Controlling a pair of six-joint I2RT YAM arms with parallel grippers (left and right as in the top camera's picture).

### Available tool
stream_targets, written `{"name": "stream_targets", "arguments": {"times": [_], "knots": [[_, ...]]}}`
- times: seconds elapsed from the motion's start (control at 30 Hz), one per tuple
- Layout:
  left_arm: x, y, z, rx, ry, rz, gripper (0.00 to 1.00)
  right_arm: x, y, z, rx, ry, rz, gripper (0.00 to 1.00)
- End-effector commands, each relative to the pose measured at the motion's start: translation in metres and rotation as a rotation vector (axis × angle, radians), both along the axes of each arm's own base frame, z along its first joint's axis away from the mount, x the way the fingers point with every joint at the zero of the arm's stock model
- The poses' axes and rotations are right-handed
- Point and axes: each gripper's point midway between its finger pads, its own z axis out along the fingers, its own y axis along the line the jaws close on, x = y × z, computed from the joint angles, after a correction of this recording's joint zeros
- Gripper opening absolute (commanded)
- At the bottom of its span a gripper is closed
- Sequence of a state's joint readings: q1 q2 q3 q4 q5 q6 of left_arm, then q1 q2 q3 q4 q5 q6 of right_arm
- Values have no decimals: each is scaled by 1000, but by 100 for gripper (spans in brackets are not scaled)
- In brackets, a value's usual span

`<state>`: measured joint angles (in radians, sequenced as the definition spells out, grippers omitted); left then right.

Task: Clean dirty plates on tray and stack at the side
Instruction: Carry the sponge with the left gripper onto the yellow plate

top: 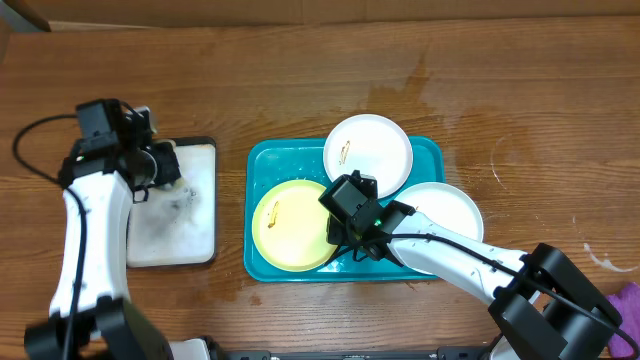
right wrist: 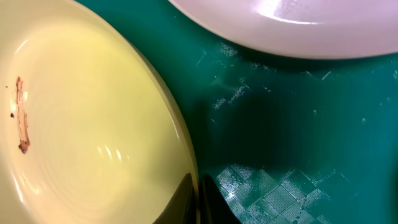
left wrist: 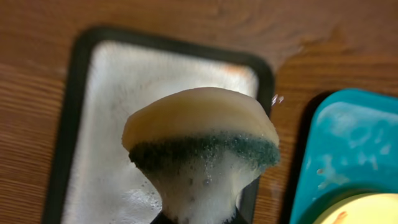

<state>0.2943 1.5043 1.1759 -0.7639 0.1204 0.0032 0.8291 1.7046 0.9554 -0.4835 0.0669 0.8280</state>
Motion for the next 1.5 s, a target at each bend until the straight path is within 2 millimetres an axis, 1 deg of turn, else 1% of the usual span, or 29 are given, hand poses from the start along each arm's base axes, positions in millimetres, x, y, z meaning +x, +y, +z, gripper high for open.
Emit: {"name": "stream_targets", "arguments": {"times": [0.0, 0.07, 0.13, 0.17, 0.2, 0.3, 0.33, 0.4, 0.53, 0.67, 0.8, 0.9, 0.93, 1.0, 1.03, 1.17, 1.3, 1.47], "knots": [[1, -4, 29, 25, -76, -33, 4, 10, 10, 20, 22, -65, 67, 4], [0, -5, 32, 38, -83, -51, 4, 9, 9, 19, 18, -60, 67, 4], [-2, -3, 32, 52, -76, -55, 4, 8, 9, 19, 20, -58, 70, 4], [-2, -3, 32, 58, -74, -66, 4, 8, 9, 19, 19, -59, 72, 6], [-1, -3, 32, 71, -78, -85, 4, 8, 9, 19, 19, -59, 72, 17], [1, -2, 35, 82, -85, -101, 4, 8, 9, 19, 19, -58, 72, 33], [2, -2, 36, 82, -87, -102, 4, 8, 9, 19, 19, -59, 72, 37], [1, -3, 36, 83, -85, -109, 4, 8, 9, 19, 19, -58, 71, 39], [-3, -4, 33, 79, -65, -115, 4, 7, 8, 17, 15, -49, 63, 35], [-5, -5, 28, 75, -43, -124, 4, 3, 5, 12, 16, -13, 18, 31], [-4, -5, 22, 69, -25, -124, 4, -3, 8, 7, 29, 21, 29, 30], [-4, -5, 18, 63, -10, -127, 4, -4, 7, 6, 29, 32, 8, 29], [-4, -6, 16, 61, -7, -136, 4, -4, 7, 6, 31, 34, 3, 24], [-2, -12, 14, 49, -8, -174, 4, -4, 7, 6, 31, 35, 0, 8], [-1, -17, 13, 40, -11, -196, 4, -4, 7, 6, 31, 35, 0, 4], [3, -32, 10, 40, -11, -276, 4, -6, 4, 2, 30, 60, -46, 4], [5, -48, 9, 84, -1, -340, 4, -6, 5, 1, 29, 61, -46, 4], [5, -83, 7, 68, 6, -425, 4, -6, 5, 2, 30, 60, -46, 4]]}}
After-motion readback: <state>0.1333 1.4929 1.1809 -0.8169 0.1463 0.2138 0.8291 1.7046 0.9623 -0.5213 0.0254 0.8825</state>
